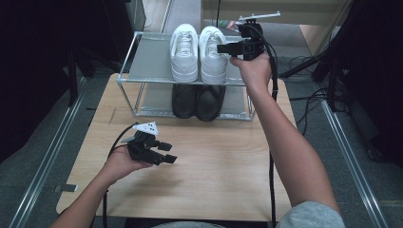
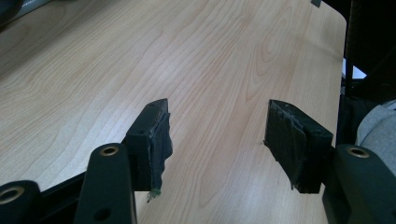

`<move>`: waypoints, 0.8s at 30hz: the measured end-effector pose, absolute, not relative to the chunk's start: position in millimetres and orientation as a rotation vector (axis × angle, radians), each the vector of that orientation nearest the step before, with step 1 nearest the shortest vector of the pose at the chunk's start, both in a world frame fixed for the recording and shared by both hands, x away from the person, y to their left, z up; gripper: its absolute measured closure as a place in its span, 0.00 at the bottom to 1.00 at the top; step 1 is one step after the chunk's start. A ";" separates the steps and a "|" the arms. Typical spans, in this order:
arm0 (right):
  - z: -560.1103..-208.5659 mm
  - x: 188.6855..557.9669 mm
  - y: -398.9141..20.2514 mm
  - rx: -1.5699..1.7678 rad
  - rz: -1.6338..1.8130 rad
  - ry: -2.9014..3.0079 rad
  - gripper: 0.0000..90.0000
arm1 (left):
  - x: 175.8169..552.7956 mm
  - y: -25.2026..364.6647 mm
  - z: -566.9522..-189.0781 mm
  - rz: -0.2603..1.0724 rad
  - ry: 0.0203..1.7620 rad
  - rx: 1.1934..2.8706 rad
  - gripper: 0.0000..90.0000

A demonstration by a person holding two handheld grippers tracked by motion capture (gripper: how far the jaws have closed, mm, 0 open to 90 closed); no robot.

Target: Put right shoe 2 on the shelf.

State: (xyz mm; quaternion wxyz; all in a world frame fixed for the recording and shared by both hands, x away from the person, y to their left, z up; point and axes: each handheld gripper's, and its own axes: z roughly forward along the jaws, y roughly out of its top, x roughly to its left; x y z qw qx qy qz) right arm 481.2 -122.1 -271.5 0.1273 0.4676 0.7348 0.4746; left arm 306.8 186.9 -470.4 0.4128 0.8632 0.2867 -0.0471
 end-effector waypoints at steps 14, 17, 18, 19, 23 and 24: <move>-276.1 454.1 -144.7 1.309 1.420 2.199 0.61 | 308.6 185.4 -470.8 -0.120 0.715 2.179 0.45; -283.5 448.6 -148.0 1.295 1.430 2.213 0.61 | 308.5 185.5 -470.7 -0.121 0.713 2.179 0.45; -287.2 446.4 -148.9 1.291 1.427 2.222 0.61 | 308.5 185.4 -471.0 -0.116 0.717 2.175 0.45; -289.8 444.4 -149.5 1.289 1.426 2.226 0.61 | 308.7 185.5 -471.1 -0.115 0.718 2.176 0.45; -298.9 437.1 -152.1 1.271 1.447 2.237 0.60 | 308.7 185.5 -471.5 -0.113 0.722 2.175 0.45; -301.2 435.2 -152.4 1.266 1.449 2.239 0.59 | 308.7 185.6 -471.5 -0.113 0.723 2.175 0.45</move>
